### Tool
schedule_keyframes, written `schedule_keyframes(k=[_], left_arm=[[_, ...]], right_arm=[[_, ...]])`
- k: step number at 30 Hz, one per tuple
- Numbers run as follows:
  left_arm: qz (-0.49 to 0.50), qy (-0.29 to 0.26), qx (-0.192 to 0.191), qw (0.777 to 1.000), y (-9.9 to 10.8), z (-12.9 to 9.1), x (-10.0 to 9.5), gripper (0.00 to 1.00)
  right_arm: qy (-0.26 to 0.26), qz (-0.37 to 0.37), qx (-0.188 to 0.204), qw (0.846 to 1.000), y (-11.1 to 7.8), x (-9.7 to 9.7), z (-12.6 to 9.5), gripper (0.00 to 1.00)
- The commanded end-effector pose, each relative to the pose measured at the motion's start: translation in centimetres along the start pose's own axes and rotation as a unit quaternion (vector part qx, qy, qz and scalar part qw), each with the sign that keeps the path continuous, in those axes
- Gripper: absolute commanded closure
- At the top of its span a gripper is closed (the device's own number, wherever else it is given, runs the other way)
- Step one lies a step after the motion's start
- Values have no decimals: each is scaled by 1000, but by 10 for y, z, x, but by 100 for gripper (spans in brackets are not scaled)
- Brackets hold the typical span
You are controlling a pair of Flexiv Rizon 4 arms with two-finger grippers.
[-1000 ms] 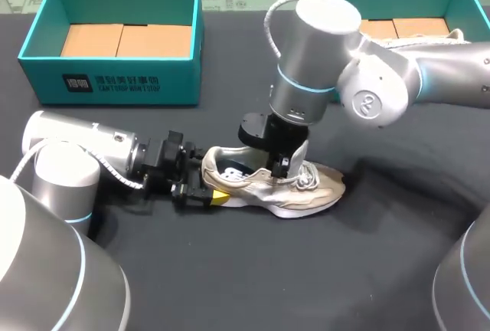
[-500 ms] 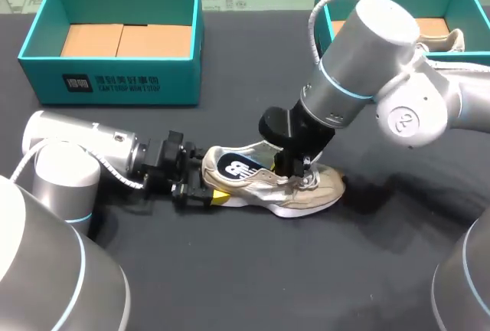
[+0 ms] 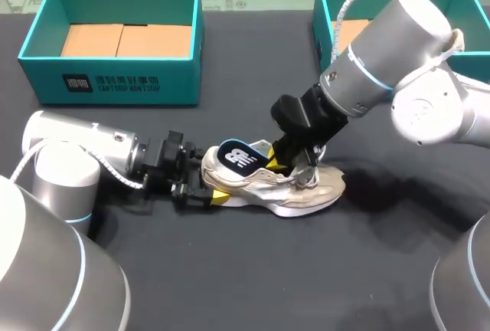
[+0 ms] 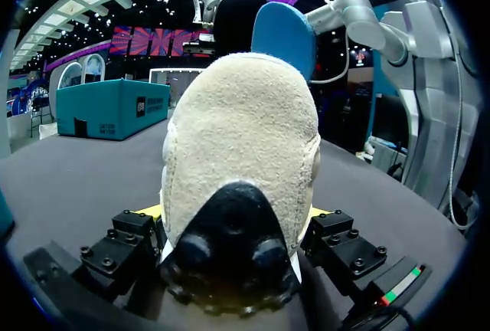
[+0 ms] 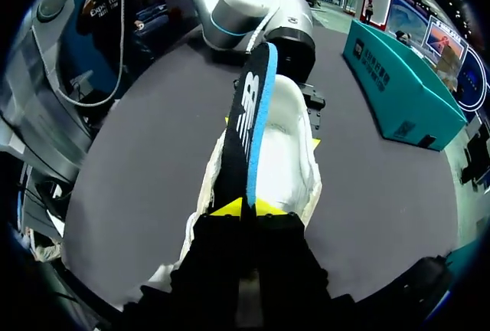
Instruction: Take the shoe out of the shoebox, open the shoe tongue, remove and reinsert the insole, then place the shoe into the shoebox
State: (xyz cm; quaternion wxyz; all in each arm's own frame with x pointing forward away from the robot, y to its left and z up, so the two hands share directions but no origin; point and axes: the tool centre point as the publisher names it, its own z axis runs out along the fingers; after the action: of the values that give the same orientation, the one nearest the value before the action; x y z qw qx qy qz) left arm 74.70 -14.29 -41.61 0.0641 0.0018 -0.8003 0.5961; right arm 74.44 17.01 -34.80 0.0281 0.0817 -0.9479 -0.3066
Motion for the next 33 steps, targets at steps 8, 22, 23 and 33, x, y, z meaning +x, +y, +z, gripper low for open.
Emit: schedule_keyframes(k=[8,22,23,33], left_arm=[[0,0,-1,1000,2,1,-1,100],[0,0,-1,1000,2,1,-1,100],[0,0,-1,1000,2,1,-1,100],[0,0,-1,1000,2,1,-1,100]], right_arm=[[34,-34,28,998,37,-15,7,100],[66,-60,34,995,57,-22,14,100],[67,-59,33,995,57,-22,15,100],[45,-8,40,998,55,-21,11,55]])
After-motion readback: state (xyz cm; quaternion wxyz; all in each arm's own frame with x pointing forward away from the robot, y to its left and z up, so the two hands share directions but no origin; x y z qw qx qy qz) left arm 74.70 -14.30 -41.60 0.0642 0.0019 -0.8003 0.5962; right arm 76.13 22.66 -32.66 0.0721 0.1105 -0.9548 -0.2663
